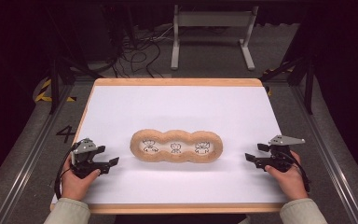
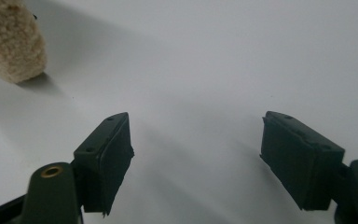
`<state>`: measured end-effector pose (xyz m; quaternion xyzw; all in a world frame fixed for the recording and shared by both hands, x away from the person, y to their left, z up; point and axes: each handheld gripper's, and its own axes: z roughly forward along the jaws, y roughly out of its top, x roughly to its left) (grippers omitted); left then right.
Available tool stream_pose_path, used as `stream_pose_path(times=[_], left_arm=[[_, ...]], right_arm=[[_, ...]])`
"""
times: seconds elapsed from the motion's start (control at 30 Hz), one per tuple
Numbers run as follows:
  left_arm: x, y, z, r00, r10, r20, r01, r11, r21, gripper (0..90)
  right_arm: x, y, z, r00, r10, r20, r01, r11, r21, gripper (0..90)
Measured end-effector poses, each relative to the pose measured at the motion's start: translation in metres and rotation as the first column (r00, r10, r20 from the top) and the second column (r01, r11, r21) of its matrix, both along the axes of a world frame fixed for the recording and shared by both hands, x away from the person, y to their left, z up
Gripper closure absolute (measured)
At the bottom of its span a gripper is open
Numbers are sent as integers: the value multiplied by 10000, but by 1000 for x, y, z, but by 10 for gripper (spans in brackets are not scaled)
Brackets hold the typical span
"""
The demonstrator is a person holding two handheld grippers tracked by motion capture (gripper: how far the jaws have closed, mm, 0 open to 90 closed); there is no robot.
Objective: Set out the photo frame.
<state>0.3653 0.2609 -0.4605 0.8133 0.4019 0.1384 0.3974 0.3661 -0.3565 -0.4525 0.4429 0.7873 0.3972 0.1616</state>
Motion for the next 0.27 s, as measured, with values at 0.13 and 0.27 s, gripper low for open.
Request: stream_pose_path(times=[0.13,0.27], left_arm=[[1,1,0,10000,40,17,-40,9999,-105,227],[3,0,0,10000,73,-61,-75,9994,-326,218]], right_arm=[[-1,3,-1,10000,-18,-17,18,10000,14,243],[-2,2,1,9998,-162,137,160,9998,136,240]])
